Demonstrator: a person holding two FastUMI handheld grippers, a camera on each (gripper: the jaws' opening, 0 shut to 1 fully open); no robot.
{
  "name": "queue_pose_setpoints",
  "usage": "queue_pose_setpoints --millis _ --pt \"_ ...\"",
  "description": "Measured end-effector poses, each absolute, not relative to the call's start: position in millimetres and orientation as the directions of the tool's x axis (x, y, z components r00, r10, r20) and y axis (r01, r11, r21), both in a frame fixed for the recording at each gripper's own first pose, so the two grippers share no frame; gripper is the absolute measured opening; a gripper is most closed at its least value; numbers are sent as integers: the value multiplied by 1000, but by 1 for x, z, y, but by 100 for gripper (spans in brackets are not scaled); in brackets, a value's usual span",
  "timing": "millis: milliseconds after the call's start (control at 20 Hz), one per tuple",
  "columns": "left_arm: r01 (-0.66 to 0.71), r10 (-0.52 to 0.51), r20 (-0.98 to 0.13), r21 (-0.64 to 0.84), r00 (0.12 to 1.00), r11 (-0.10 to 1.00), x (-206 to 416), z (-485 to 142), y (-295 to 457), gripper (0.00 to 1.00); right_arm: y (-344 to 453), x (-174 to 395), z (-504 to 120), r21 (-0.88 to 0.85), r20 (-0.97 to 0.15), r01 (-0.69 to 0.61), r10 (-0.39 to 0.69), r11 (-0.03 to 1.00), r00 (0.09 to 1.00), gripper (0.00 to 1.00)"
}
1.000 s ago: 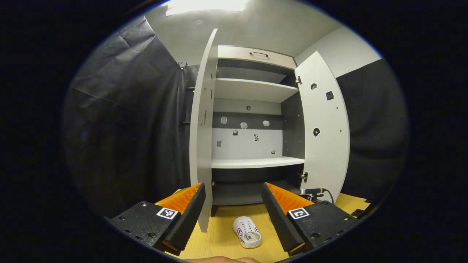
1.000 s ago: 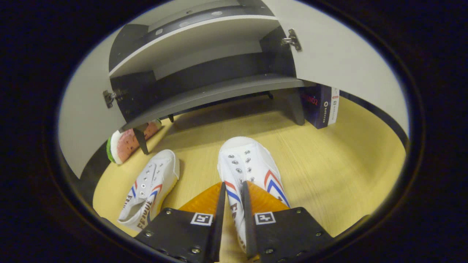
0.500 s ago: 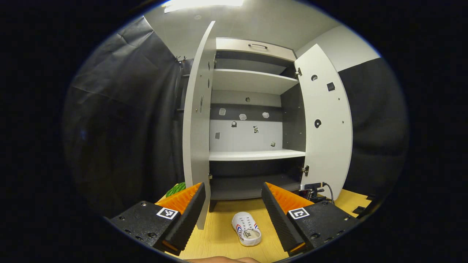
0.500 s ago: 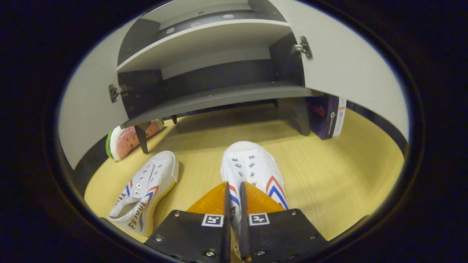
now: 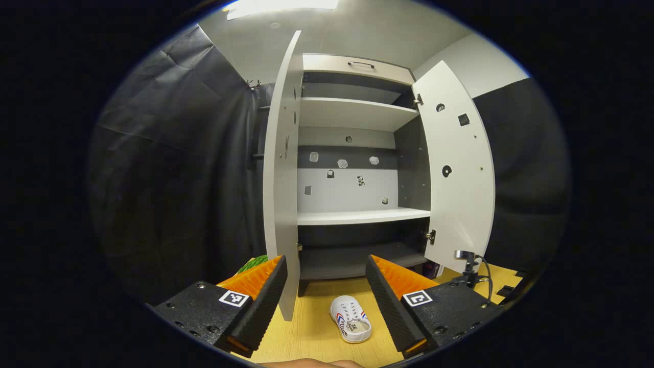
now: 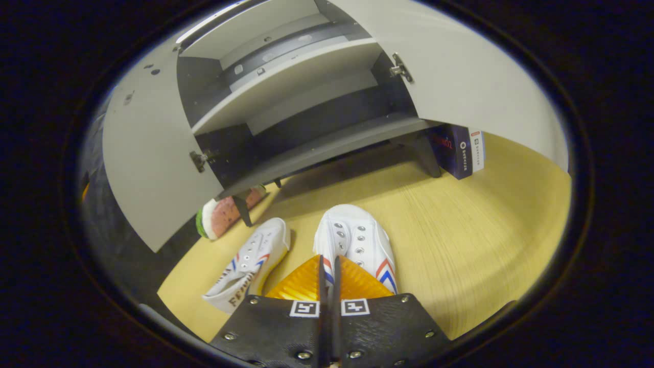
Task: Grab one shoe with the right hand and put it into the shoe cabinet, grab the other shoe with the left hand and put it into the shoe cabinet; then close the right door with the right hand and the left door with the left hand.
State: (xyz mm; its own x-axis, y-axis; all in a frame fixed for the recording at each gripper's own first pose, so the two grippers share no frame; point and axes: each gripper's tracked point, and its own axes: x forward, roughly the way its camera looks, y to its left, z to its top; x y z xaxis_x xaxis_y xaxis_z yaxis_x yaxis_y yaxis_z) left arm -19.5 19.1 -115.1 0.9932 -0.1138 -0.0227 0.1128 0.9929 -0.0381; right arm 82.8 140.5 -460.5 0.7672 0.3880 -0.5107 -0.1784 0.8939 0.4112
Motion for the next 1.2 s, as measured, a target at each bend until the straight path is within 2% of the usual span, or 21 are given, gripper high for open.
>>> queue_pose_setpoints --millis 150,250,350,550,750,1000,1200 --pt "132 -132 -14 -37 991 991 -21 -115 12 92 148 75 -405 418 -416 -239 418 877 808 1" --pt "147 -148 -17 -47 989 988 -21 -115 7 96 151 72 -361 404 -363 -271 426 873 829 1" --pt "162 -163 -19 -49 986 986 -21 -116 2 92 153 73 -316 362 -323 -305 426 881 845 0" --pt "178 -178 -3 -44 984 983 -7 -105 -9 94 153 86 -226 326 -254 -343 431 881 866 2" --pt "180 -179 16 -33 984 983 18 -85 -21 92 139 118 -145 260 -210 -327 384 908 899 2" --pt "219 -219 43 -5 975 976 48 -57 -50 94 127 174 -73 165 -186 -261 289 951 939 2" --pt "220 -214 132 -29 968 975 63 -27 -56 92 127 245 -41 140 -208 -224 250 965 946 2"
